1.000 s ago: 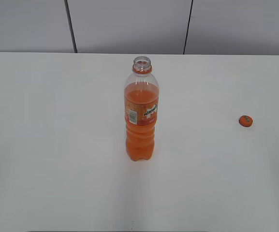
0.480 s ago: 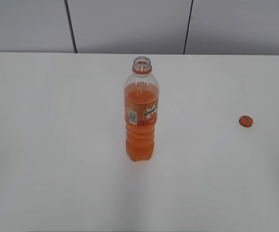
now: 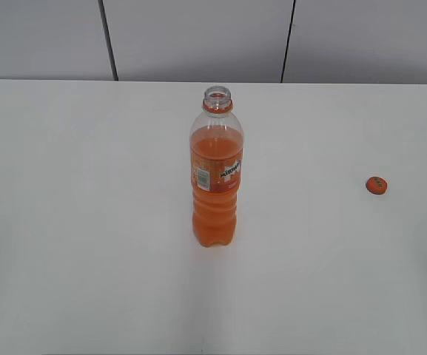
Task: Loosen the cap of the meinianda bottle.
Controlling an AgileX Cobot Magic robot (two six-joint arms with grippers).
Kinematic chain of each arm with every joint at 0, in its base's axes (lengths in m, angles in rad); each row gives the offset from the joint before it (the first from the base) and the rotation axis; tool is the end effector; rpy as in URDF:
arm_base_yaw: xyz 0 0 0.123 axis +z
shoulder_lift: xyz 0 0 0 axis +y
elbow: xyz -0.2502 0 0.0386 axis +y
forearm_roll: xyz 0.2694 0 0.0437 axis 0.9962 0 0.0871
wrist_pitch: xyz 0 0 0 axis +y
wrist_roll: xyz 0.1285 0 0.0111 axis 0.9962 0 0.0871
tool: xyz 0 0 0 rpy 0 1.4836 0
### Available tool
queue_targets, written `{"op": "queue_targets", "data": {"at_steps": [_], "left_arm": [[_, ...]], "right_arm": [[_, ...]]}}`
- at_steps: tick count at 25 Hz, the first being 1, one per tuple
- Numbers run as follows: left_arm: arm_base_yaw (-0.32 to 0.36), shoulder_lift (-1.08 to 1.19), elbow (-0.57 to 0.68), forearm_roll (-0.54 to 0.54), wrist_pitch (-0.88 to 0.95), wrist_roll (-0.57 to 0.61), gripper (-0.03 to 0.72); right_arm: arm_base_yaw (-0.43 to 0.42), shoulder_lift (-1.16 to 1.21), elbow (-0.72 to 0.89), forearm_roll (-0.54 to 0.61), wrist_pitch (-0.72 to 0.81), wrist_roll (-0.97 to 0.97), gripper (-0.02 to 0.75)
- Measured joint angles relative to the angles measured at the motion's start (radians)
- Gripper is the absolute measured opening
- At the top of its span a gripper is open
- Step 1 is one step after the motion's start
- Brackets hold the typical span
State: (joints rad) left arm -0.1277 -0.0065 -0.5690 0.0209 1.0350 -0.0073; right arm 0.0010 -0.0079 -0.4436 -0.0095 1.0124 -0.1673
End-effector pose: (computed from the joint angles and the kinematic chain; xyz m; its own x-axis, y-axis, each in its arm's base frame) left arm 0.0716 -0.0069 0.2962 -0.3603 0.0497 -0.9315 0.1119 0.9937 0.0097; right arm 0.0876 -0.0010 0.2575 -0.4505 -0.1719 -0.8761 -0.0721 0.9851 -0.1562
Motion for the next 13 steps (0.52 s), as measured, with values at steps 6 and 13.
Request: {"op": "queue_targets", "data": {"at_steps": [6,13], "left_arm": [[0.0,0.0,0.0,0.0,0.0,0.0,0.398],[0.0,0.0,0.0,0.0,0.0,0.0,0.382]], "right_arm": [[0.0,0.0,0.0,0.0,0.0,-0.001,0.588],[0.0,0.0,0.0,0.0,0.0,-0.001,0.588]]}}
